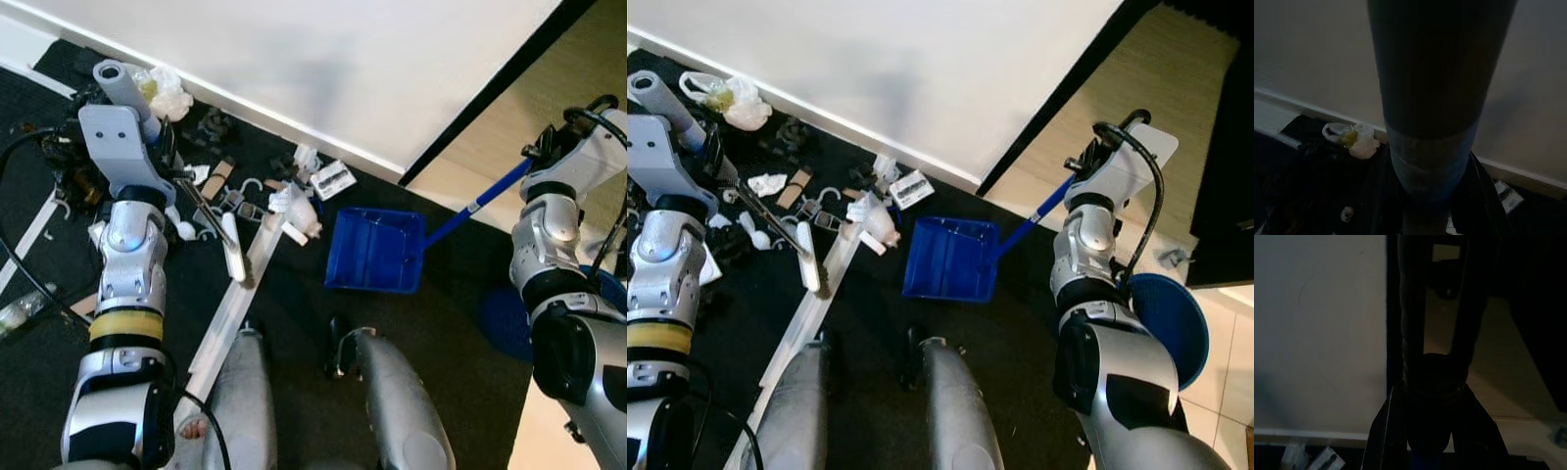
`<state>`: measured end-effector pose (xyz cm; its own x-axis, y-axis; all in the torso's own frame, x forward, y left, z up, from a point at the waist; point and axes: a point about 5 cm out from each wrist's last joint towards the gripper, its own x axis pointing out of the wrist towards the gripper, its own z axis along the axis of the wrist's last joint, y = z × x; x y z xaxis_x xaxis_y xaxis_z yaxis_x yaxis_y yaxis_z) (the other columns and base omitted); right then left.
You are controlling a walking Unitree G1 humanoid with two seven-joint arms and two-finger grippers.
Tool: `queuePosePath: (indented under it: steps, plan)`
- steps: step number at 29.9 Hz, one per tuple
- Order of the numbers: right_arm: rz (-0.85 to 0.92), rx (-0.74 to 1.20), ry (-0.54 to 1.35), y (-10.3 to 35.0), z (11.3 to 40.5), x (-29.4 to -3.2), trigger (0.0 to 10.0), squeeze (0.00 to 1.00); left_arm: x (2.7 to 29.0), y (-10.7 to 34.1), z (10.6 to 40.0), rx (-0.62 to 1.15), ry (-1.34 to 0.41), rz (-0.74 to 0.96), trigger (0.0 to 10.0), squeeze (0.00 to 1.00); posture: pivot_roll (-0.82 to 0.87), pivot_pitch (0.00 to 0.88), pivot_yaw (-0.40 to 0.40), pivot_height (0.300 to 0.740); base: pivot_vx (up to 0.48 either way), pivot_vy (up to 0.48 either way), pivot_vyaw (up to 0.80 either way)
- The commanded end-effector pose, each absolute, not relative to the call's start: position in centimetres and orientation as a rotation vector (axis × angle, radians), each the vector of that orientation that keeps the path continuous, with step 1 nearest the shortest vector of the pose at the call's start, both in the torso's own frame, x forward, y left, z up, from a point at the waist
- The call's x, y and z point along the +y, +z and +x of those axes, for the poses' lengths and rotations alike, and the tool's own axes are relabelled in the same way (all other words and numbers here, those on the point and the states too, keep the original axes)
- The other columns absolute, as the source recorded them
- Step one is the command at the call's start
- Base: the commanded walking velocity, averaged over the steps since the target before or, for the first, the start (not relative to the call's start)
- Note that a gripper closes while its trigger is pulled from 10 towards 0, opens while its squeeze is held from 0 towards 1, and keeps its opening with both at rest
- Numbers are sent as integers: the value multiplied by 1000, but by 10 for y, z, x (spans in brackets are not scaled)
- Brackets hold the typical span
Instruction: Sweep floor
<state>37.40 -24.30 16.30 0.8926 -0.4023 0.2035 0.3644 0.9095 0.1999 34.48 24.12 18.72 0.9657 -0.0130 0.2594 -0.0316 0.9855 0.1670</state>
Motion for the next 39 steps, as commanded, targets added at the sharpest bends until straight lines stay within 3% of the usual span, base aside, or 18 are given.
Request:
queuePosePath:
  steps: [1,9,22,34,39]
  plan:
    - [129,-232,-412,158,371,-247,10000,0,245,180,343,-232,-20,257,10000,0,131,463,-118,740,0,0,0]
    - [51,-187,-398,145,368,-236,10000,0,239,198,349,-325,-87,423,10000,0,142,475,-106,740,0,0,0]
    - [82,-155,-433,119,355,-231,10000,0,228,214,362,-347,-251,645,10000,0,138,472,-82,740,0,0,0]
    - [201,-231,-563,139,360,-240,10000,0,210,184,365,-282,-340,674,10000,0,132,476,-59,740,0,0,0]
    - [239,-354,-544,178,374,-241,10000,0,199,179,364,-310,-364,648,10000,0,133,474,-68,740,0,0,0]
